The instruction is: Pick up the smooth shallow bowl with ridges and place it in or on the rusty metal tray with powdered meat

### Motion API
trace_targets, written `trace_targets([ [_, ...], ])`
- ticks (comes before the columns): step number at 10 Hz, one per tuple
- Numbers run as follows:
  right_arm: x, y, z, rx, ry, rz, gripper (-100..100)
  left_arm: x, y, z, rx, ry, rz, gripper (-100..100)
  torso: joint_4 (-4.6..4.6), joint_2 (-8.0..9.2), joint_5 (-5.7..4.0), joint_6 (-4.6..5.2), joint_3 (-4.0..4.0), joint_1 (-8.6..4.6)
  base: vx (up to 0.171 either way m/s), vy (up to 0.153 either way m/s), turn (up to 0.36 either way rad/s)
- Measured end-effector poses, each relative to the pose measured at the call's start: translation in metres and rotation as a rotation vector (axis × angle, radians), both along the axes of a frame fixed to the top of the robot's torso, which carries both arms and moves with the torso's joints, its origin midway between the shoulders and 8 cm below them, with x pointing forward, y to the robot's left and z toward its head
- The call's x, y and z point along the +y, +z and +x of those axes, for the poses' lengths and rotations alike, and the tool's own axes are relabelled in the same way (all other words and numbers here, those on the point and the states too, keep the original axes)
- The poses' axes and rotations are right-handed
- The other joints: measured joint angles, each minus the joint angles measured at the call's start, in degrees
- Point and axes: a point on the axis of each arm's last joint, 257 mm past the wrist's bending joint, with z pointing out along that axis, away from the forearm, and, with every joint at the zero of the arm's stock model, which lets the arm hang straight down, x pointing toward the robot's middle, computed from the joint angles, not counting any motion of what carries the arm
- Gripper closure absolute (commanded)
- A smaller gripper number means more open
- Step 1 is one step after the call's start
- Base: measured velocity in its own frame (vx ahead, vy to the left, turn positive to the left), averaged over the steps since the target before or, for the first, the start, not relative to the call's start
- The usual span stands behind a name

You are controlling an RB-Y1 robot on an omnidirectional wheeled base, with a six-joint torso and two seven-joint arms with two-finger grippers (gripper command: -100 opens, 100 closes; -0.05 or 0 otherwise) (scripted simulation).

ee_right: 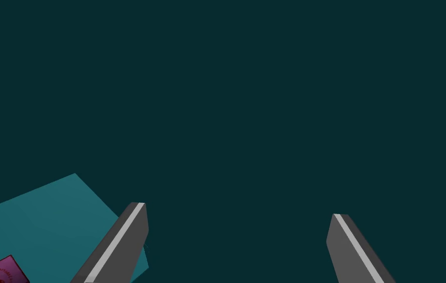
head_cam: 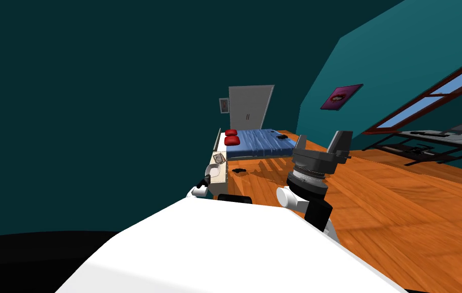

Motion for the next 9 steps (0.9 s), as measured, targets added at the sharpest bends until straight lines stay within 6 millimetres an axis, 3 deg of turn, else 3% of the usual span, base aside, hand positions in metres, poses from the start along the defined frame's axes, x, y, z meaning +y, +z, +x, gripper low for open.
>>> trace_targets([
  [2, 0.000, 0.000, 0.000, 0.000, 0.000, 0.000, 0, 0.000, 0.000, 0.000, -0.001, 0.000, 0.000, 100, -0.01, 0.00, 0.00, -0.01, 0.00, 0.01, 0.000, 0.000, 0.000],
  [3, 0.000, 0.000, 0.000, 0.000, 0.000, 0.000, 0, 0.000, 0.000, 0.000, -0.001, 0.000, 0.000, 0, 0.00, 0.01, 0.00, -0.01, 0.00, 0.00, 0.000, 0.000, 0.000],
  [4, 0.000, 0.000, 0.000, 0.000, 0.000, 0.000, 0, 0.000, 0.000, 0.000, 0.000, 0.000, 0.000, 100, 0.00, 0.02, -0.01, -0.01, 0.01, -0.01, 0.020, -0.023, 0.060],
  [5, 0.000, 0.000, 0.000, 0.000, 0.000, 0.000, 0, -0.007, 0.002, 0.002, -0.001, -0.013, 0.000, 100, 0.01, -0.03, -0.01, 0.02, -0.01, -0.12, 0.034, -0.043, 0.138],
  [9, 0.000, 0.000, 0.000, 0.000, 0.000, 0.000, 0, -0.073, 0.011, 0.013, 0.001, -0.110, -0.003, 100, 0.03, -0.10, 0.00, -0.04, -0.03, 0.25, 0.038, 0.054, 0.215],
])
